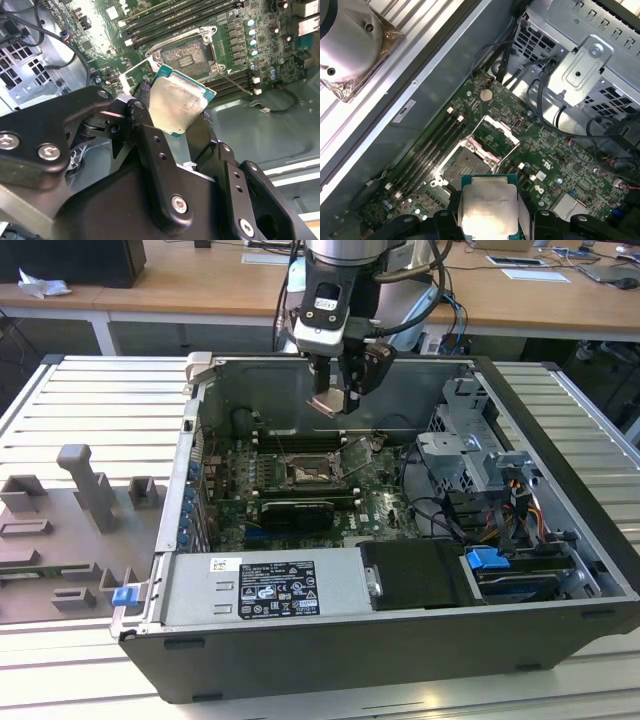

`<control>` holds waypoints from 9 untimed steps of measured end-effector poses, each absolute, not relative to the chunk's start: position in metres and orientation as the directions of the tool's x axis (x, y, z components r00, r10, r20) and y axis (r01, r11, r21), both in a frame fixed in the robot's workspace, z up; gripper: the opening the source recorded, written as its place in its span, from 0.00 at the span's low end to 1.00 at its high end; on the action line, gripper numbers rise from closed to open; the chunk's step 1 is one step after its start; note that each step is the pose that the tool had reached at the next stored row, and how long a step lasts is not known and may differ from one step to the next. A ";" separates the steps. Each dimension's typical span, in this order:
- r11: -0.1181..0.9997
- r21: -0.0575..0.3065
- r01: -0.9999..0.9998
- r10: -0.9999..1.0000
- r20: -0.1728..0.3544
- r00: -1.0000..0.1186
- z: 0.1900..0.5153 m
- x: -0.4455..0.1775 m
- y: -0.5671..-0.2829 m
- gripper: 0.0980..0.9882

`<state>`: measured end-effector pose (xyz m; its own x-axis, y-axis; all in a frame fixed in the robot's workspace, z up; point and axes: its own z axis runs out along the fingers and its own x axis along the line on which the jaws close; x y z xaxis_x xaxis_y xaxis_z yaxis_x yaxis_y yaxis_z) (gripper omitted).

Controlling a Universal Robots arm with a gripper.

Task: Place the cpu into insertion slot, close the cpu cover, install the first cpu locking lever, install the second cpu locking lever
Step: 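Place the cpu into insertion slot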

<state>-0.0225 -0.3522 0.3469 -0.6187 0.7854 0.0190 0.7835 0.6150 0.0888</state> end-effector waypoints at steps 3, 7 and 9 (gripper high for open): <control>0.597 0.089 0.798 0.800 0.019 -0.600 0.345 -0.023 -0.352 0.49; 0.574 0.089 0.814 0.816 0.019 -0.577 0.342 -0.023 -0.352 0.49; 0.563 0.089 0.822 0.824 0.019 -0.566 0.340 -0.023 -0.352 0.49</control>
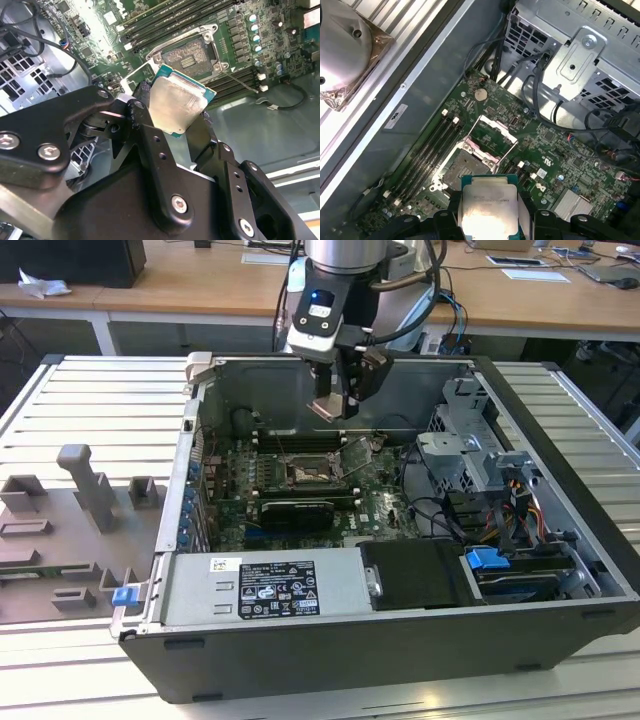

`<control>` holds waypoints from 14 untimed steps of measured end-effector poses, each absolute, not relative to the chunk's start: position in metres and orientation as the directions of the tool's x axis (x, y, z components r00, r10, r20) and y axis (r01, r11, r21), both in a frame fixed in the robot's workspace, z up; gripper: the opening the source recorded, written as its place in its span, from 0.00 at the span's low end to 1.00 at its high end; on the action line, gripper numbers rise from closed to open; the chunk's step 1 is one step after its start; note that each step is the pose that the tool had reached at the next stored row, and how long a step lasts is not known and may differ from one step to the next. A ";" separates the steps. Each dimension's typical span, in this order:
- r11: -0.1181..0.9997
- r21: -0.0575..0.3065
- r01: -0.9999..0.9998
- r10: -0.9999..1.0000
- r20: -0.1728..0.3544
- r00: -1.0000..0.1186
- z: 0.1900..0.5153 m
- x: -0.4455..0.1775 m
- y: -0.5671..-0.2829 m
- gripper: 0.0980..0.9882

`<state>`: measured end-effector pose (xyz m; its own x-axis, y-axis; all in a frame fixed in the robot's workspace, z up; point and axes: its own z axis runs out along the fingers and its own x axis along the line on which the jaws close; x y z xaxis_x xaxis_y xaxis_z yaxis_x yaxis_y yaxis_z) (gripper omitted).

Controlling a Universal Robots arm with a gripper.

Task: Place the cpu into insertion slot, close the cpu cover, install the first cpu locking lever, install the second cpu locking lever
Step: 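Place the cpu into insertion slot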

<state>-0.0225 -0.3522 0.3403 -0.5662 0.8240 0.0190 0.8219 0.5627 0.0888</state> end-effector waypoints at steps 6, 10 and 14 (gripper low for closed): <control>0.537 0.089 0.839 0.841 0.019 -0.540 0.337 -0.023 -0.352 0.49; 0.523 0.089 0.848 0.850 0.019 -0.526 0.335 -0.023 -0.352 0.49; 0.504 0.089 0.859 0.861 0.019 -0.508 0.333 -0.023 -0.352 0.49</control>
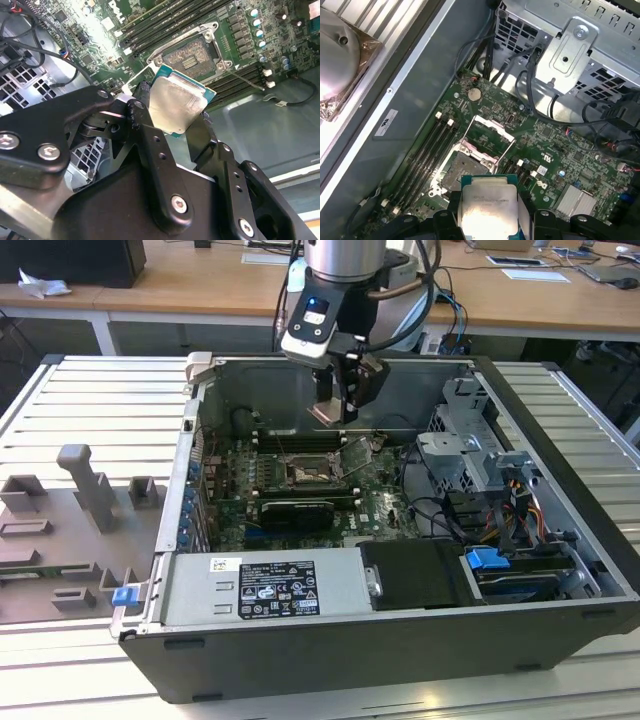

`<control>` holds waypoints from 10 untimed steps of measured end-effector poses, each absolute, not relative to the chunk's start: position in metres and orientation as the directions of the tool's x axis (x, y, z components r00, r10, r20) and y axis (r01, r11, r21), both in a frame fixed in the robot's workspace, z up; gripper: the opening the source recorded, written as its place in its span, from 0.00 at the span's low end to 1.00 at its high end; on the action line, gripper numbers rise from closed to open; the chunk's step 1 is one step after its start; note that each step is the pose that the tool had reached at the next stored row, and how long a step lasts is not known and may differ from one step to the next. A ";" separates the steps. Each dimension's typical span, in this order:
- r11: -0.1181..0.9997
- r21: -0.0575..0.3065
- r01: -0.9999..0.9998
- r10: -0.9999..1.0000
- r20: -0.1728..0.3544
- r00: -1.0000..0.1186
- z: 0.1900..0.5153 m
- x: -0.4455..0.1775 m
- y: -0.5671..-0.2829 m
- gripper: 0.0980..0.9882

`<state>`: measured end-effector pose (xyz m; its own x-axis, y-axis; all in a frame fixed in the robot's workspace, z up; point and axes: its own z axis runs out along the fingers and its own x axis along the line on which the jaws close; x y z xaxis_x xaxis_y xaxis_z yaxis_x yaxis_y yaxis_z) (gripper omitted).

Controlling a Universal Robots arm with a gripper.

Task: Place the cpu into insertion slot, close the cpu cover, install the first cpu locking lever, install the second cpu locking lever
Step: 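Place the cpu into insertion slot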

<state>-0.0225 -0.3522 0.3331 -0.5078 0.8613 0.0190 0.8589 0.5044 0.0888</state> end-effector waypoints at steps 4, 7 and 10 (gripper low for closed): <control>0.483 0.089 0.871 0.874 0.019 -0.486 0.331 -0.023 -0.352 0.49; 0.471 0.089 0.878 0.880 0.019 -0.474 0.330 -0.023 -0.352 0.49; 0.461 0.089 0.883 0.886 0.019 -0.464 0.329 -0.023 -0.352 0.49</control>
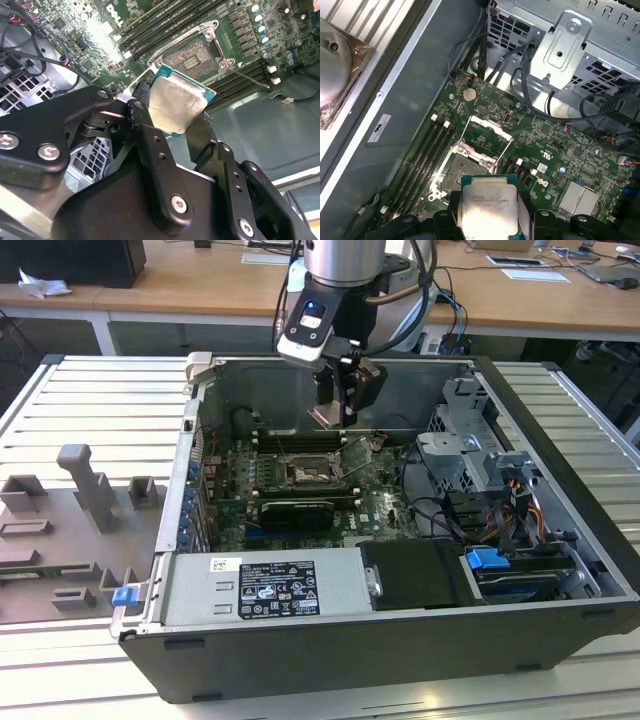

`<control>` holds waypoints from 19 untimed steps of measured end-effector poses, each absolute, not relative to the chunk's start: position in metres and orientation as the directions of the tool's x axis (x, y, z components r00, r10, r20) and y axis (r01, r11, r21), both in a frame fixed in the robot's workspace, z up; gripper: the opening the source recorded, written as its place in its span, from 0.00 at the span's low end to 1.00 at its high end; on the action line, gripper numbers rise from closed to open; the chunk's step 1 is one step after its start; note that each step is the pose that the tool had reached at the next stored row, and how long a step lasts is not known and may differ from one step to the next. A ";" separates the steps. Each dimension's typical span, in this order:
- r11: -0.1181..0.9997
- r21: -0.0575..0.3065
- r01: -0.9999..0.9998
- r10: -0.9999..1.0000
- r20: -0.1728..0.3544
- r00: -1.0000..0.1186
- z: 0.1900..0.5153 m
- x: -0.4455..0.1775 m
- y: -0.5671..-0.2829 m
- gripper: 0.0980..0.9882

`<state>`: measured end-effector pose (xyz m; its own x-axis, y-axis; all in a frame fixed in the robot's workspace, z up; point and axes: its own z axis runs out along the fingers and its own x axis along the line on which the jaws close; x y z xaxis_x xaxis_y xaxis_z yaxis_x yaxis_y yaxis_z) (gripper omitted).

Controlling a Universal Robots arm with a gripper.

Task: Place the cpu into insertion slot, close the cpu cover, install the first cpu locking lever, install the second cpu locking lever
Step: 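Place the cpu into insertion slot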

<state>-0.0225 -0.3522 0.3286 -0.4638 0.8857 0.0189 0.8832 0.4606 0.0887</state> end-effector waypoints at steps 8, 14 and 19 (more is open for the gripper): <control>0.435 0.089 0.896 0.899 0.019 -0.438 0.326 -0.023 -0.352 0.49; 0.417 0.089 0.905 0.907 0.019 -0.420 0.323 -0.023 -0.352 0.49; 0.400 0.089 0.912 0.915 0.019 -0.403 0.321 -0.023 -0.352 0.49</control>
<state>-0.0225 -0.3522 0.3206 -0.4032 0.9149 0.0188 0.9121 0.4002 0.0887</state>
